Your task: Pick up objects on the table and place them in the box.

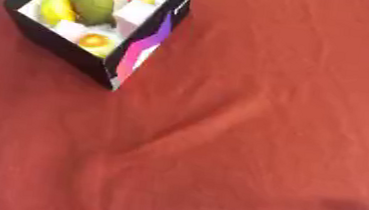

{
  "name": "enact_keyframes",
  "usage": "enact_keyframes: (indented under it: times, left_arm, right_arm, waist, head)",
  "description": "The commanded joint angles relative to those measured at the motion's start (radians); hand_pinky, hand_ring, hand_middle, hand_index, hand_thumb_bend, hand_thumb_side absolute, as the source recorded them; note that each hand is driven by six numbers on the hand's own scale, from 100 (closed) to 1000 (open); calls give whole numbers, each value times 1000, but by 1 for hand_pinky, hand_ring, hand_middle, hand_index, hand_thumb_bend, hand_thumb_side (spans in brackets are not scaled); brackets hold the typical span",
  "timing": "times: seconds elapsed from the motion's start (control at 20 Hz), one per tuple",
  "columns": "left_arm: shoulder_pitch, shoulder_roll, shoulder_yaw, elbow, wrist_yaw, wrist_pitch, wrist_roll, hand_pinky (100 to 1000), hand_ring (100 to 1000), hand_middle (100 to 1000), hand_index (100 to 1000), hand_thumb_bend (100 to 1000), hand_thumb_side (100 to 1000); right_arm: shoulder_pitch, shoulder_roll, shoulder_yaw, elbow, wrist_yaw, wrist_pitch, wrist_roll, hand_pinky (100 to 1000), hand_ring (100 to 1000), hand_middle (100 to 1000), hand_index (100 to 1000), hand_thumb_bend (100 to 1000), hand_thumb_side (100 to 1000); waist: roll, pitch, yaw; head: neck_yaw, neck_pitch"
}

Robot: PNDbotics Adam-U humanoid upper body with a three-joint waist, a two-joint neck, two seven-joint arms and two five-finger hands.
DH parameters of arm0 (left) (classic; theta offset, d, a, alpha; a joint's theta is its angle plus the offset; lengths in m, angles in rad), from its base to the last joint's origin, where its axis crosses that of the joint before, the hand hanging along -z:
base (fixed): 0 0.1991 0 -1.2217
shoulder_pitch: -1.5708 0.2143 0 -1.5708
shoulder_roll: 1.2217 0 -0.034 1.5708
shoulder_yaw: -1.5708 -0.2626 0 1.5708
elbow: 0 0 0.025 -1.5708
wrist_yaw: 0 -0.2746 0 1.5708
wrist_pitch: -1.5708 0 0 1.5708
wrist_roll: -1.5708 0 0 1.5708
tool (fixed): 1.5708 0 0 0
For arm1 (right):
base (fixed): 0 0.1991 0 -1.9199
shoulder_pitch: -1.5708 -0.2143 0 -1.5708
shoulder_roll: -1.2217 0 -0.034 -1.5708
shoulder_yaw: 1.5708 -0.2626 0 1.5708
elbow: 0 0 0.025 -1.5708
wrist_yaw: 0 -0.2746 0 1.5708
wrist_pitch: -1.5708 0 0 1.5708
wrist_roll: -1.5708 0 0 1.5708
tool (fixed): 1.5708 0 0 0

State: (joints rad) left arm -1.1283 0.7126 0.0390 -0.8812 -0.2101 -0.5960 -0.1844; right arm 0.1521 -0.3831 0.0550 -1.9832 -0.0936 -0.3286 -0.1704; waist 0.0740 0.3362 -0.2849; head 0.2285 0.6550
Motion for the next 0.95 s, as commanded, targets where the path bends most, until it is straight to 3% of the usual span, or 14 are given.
enact_keyframes:
  times: [0.05,0.2,0.3,0.45,0.6,0.7,0.8,0.95]
  left_arm:
    - [21,89,-8,-174,263,56,-81,714,790,792,816,100,578]
    - [106,164,5,-384,550,155,-90,704,783,796,819,100,570]
    - [195,223,25,-531,701,190,-59,703,779,793,823,100,568]
    - [397,300,75,-729,856,201,27,675,758,772,813,100,571]
    - [662,302,159,-895,917,187,100,666,754,766,807,100,566]
    - [839,241,225,-989,907,184,140,661,754,768,812,100,565]
    - [990,139,290,-1066,864,207,175,659,766,783,827,100,575]
    - [1130,-10,370,-1110,788,284,235,666,806,829,871,100,611]
  right_arm:
    - [23,-32,-21,-17,2,-27,-17,1000,829,720,786,100,484]
    - [65,-42,-40,-17,0,-65,-40,1000,834,725,791,100,472]
    - [93,-49,-53,-17,0,-89,-56,1000,840,732,797,100,470]
    - [126,-58,-71,-17,-9,-128,-74,1000,850,742,809,100,470]
    - [148,-64,-90,-17,-24,-161,-93,1000,857,750,815,100,470]
    - [159,-64,-108,-17,-32,-184,-109,1000,866,759,820,100,470]
    - [172,-60,-125,-17,-36,-205,-126,1000,891,787,828,100,470]
    - [201,-49,-155,-17,-43,-234,-153,1000,927,823,845,100,470]
  waist:
    - [-13,-39,20]
    - [-33,-67,57]
    - [-46,-90,82]
    - [-60,-124,118]
    - [-68,-154,147]
    - [-73,-168,164]
    - [-80,-180,176]
    - [-93,-202,188]
  head:
    - [-29,32]
    - [-67,54]
    - [-88,66]
    - [-114,76]
    - [-147,63]
    - [-193,15]
    - [-258,-57]
    - [-349,-125]
